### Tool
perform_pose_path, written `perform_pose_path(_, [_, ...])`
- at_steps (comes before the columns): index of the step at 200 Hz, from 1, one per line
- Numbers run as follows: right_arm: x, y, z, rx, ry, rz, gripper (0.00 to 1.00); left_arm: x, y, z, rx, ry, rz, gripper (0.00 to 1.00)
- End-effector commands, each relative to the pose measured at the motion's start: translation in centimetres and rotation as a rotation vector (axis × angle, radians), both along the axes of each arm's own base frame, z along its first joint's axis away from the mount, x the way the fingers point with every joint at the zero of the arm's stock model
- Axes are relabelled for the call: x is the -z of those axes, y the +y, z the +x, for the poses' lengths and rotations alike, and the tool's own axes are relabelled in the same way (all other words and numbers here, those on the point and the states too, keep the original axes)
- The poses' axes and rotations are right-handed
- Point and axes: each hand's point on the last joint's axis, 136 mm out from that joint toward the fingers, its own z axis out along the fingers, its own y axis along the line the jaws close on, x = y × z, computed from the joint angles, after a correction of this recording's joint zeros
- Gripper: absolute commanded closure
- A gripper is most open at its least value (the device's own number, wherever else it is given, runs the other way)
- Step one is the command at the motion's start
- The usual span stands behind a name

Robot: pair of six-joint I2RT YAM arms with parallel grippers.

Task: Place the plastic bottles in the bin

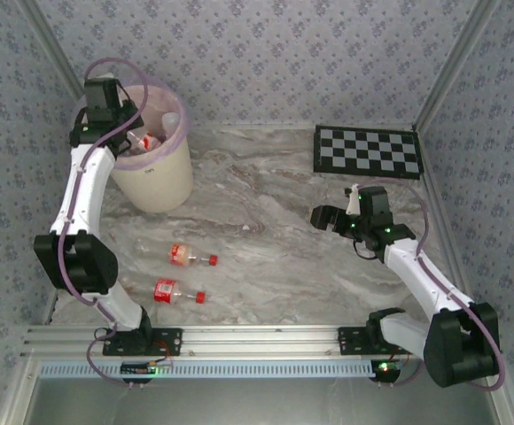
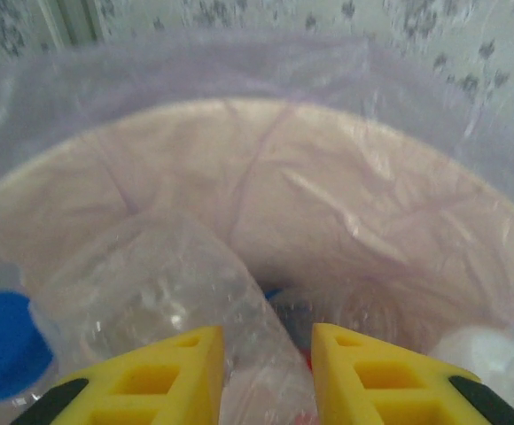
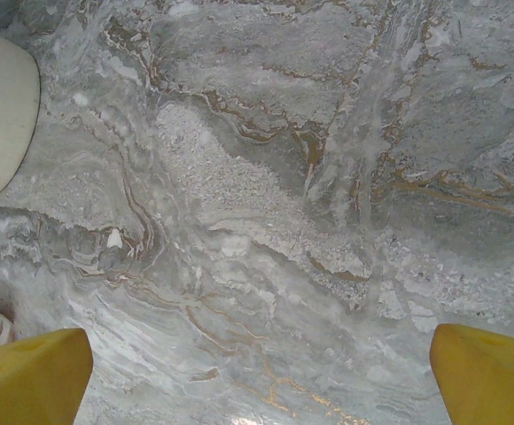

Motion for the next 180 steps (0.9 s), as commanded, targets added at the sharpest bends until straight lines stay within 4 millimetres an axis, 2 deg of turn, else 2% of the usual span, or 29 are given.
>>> perform_pose_path(1, [-0.7, 0.2, 0.5, -0.012, -0.010, -0.015, 0.00, -4.8, -0.6, -1.6, 0.023, -0.136, -0.047, 0.69])
perform_pose_path(20, [-0.5, 0.3, 0.7, -0.011, -0.006, -0.009, 0.00, -7.6, -1.1, -2.4, 0.052, -0.200, -0.054, 0.69])
perform_pose_path(38, [-0.4, 0.7, 0.9, -0.014, -0.002, 0.003, 0.00, -9.4, -0.3, -2.8, 0.024, -0.230, -0.018, 0.67])
perform_pose_path(52, [-0.3, 1.0, 1.0, -0.019, 0.000, 0.003, 0.00, -10.0, 0.9, -2.6, -0.006, -0.240, -0.011, 0.63])
perform_pose_path(68, [-0.2, 1.1, 0.9, -0.026, 0.000, -0.005, 0.00, -9.9, 2.2, -1.8, -0.025, -0.229, -0.033, 0.59])
perform_pose_path(75, [-0.2, 1.1, 0.9, -0.026, 0.001, -0.008, 0.00, -9.4, 2.6, -1.1, -0.031, -0.205, -0.041, 0.58])
perform_pose_path(78, [-0.2, 1.1, 0.9, -0.027, 0.003, -0.009, 0.00, -8.5, 2.9, -0.8, -0.035, -0.180, -0.043, 0.57])
perform_pose_path(83, [-0.2, 1.2, 0.8, -0.028, 0.005, -0.010, 0.00, -8.9, 3.1, -0.5, -0.039, -0.181, -0.045, 0.57])
perform_pose_path(104, [-0.3, 1.0, 0.6, -0.024, 0.000, -0.016, 0.00, -5.9, 3.8, 1.6, -0.043, -0.091, -0.059, 0.58])
perform_pose_path(120, [-0.4, 0.8, 0.5, -0.017, -0.004, -0.024, 0.00, -3.7, 3.5, 2.2, -0.023, -0.036, -0.076, 0.61])
perform_pose_path(140, [-0.2, 0.5, 0.3, -0.011, -0.001, -0.032, 0.00, -1.8, 2.5, 1.9, 0.021, -0.012, -0.111, 0.66])
perform_pose_path(141, [-0.2, 0.5, 0.3, -0.011, -0.001, -0.033, 0.00, -1.3, 2.3, 1.9, 0.024, -0.001, -0.114, 0.66])
perform_pose_path(157, [-0.1, 0.6, 0.3, -0.013, 0.002, -0.032, 0.00, 1.3, 1.3, 1.2, 0.057, 0.050, -0.131, 0.72])
perform_pose_path(180, [0.2, 0.9, 0.6, -0.021, 0.010, -0.021, 0.00, 3.7, -0.8, -0.2, 0.114, 0.079, -0.143, 0.77])
